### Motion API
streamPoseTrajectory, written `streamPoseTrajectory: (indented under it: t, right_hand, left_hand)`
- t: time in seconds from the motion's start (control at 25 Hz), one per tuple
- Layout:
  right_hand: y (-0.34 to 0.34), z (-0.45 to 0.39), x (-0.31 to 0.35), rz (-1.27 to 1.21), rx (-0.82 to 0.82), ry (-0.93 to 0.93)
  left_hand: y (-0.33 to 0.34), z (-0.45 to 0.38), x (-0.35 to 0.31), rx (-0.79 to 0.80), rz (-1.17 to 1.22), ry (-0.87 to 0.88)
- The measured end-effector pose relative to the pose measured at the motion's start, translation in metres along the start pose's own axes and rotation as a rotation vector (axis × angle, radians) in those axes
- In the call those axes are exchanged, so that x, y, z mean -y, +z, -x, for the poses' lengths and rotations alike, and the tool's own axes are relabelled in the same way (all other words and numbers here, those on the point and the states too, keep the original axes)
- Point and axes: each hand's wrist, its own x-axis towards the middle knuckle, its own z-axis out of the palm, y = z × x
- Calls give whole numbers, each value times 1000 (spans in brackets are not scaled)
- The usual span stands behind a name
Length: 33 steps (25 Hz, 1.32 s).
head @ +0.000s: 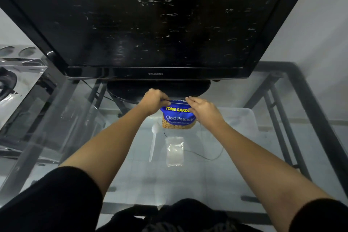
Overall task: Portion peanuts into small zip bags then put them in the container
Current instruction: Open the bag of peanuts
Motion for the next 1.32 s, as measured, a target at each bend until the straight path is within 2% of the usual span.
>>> streamPoseTrajectory:
  t: [0.16, 0.4, 0.68, 0.88, 1.04, 1.32]
  right_hand:
    - [7, 3, -13, 86, -155, -163]
    - [7, -3, -22, 83, -226, -297]
    - [4, -16, -16, 20, -340, -228]
    - [9, -20, -17, -83, -390, -226]
    - [17, -15, -17, -35, -400, -244]
    - [22, -17, -14, 15, -415, -244]
  left_hand:
    - [-10, -8, 6, 89, 15, 34]
    - [-16, -15, 6, 138, 7, 84]
    - [-20, -28, 11, 222, 44, 59]
    - [-26, -33, 6, 322, 222, -10]
    - [-22, -38, -4, 379, 311, -44]
    - [-27, -44, -9, 484, 267, -56]
